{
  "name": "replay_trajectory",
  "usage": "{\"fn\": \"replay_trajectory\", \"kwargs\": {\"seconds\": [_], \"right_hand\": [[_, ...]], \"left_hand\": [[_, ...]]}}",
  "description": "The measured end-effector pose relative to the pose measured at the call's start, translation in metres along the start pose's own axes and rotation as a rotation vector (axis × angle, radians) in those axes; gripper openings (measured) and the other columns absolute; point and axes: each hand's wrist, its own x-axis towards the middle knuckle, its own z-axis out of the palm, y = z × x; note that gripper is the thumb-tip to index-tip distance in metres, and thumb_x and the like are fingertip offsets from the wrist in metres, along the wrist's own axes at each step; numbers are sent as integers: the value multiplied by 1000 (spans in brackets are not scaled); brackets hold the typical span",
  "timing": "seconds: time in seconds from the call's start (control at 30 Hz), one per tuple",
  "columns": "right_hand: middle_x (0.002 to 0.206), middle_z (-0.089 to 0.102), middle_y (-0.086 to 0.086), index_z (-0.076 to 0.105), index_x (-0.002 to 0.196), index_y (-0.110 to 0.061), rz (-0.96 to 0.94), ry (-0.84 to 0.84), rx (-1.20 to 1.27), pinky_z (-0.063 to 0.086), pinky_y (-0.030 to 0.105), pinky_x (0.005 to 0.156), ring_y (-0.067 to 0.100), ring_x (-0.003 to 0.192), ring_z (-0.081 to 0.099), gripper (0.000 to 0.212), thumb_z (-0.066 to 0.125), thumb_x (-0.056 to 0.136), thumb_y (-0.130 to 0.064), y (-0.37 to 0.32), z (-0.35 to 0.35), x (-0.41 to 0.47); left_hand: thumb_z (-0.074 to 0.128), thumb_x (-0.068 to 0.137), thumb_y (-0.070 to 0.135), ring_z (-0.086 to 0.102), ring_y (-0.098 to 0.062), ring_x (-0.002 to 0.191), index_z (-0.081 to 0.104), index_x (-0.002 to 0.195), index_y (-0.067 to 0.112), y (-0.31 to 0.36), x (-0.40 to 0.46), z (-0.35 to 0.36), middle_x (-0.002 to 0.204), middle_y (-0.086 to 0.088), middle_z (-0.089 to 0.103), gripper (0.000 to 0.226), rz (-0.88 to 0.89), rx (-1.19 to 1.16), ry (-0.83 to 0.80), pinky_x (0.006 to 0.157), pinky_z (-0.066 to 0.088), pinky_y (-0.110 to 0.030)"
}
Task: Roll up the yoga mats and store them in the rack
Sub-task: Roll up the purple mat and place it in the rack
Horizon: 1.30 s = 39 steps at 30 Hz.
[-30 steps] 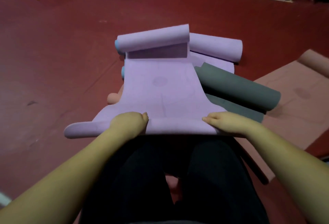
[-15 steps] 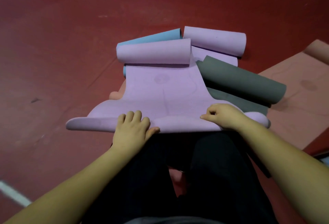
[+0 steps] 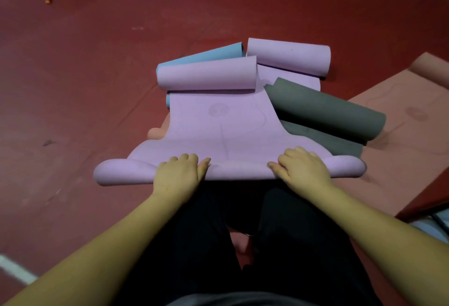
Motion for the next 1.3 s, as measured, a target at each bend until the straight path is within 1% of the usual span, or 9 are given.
{"fn": "replay_trajectory", "kwargs": {"seconds": [0.13,0.23,0.27,0.4,0.53,0.87,1.03,1.2,1.3], "right_hand": [[87,62,0,56,75,-18,52,-227,146,44,37,75,25,93,58,56,27,99,-59,8,-21,18],[90,59,1,58,72,-26,88,-375,267,40,32,77,26,95,56,52,29,101,-58,15,-54,34],[96,60,2,64,78,-27,98,-408,307,38,30,79,26,100,56,51,31,101,-58,18,-62,39],[132,61,1,69,120,-20,150,-549,420,38,28,96,22,120,54,55,38,99,-60,25,-61,47],[114,67,2,68,107,-16,126,-651,363,42,31,92,24,108,58,52,42,97,-60,22,-31,50],[92,61,-1,69,86,-20,45,-550,271,47,37,86,23,92,57,47,48,93,-61,20,-4,58],[63,53,-2,47,62,-22,70,-247,231,33,34,62,23,73,51,51,50,91,-63,20,-10,46],[74,63,-3,51,66,-24,-47,-75,101,36,33,60,19,77,58,67,12,77,-78,19,-11,24],[73,62,-5,58,68,-22,-53,24,119,37,33,59,21,80,58,66,16,82,-71,22,-5,6]], "left_hand": [[-23,96,37,57,-34,65,70,107,9,-11,14,0,79,-13,60,98,42,41,58,51,28,-34],[52,96,18,59,-32,54,68,104,3,-13,14,-38,71,-13,60,23,12,183,-1,45,38,-28],[62,92,16,63,-31,63,63,119,3,-10,14,-51,82,-11,65,30,32,209,-31,46,35,-27],[25,106,35,60,-31,108,52,131,11,-5,29,-47,117,-8,61,43,-180,-65,-238,76,42,-36],[20,103,45,49,-30,128,59,129,10,-6,31,-25,136,-10,57,58,-360,-161,-376,106,35,-40],[29,103,36,60,-30,106,68,104,8,8,23,-23,114,-13,67,48,-420,-109,-348,79,39,-32],[33,104,29,58,-32,110,57,127,13,1,26,-25,121,-12,62,37,-278,-79,-309,78,43,-34],[45,97,30,58,-32,107,61,125,21,-10,40,-22,117,-8,60,34,-168,-63,-408,76,45,-37],[47,97,26,54,-31,113,58,126,25,-14,48,-21,121,-7,56,32,-144,-18,-502,86,47,-39]]}}
